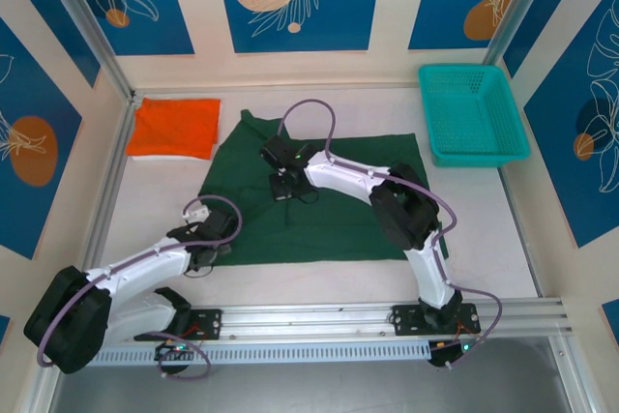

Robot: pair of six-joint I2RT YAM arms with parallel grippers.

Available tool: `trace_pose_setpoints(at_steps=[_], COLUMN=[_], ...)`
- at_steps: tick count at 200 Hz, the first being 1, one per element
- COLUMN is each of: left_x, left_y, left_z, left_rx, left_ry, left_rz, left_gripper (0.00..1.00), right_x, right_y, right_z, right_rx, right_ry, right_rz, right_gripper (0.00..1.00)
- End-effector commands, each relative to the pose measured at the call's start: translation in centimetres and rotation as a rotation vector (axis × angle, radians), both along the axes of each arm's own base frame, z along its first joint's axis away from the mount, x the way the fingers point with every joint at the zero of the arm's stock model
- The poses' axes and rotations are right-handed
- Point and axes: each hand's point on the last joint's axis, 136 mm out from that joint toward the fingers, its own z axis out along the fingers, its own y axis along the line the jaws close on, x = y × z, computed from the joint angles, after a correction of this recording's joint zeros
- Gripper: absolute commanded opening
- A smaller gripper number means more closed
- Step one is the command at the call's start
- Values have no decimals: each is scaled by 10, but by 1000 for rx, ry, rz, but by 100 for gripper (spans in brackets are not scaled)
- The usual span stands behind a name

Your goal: Fold and stack the t-shirts

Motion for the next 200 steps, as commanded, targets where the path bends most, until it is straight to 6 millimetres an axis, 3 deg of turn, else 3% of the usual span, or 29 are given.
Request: trace_pose_setpoints(at_steps=[1,9,25,42,63,87,114,141,155,200], left_x=[-9,-9,-8,-7,1,19,35,43,44,33], left_y=[13,13,13,12,6,-12,-55,-99,-108,-86], left_z=[2,3,5,9,27,70,99,76,55,-1], left_rx=[68,68,64,62,68,57,-42,-133,-142,-58], left_ry=[24,20,11,6,-19,-108,-130,-32,24,128], left_rz=[27,30,29,25,-22,-130,-282,-380,-382,-262], left_gripper=[0,0,0,0,0,8,12,10,9,5], right_x=[20,23,25,22,10,-19,-63,-101,-115,-139], right_y=[-19,-22,-32,-36,-45,-63,-86,-106,-112,-134], right_z=[1,0,1,6,27,44,29,7,0,-29], right_rx=[-80,-102,-137,-108,-23,135,303,326,334,269], right_ry=[-38,-44,-48,-25,-31,7,163,250,257,325], right_rz=[-101,-115,-156,-167,-189,-205,-234,-265,-270,-364], right_gripper=[11,18,47,59,63,63,56,50,49,39])
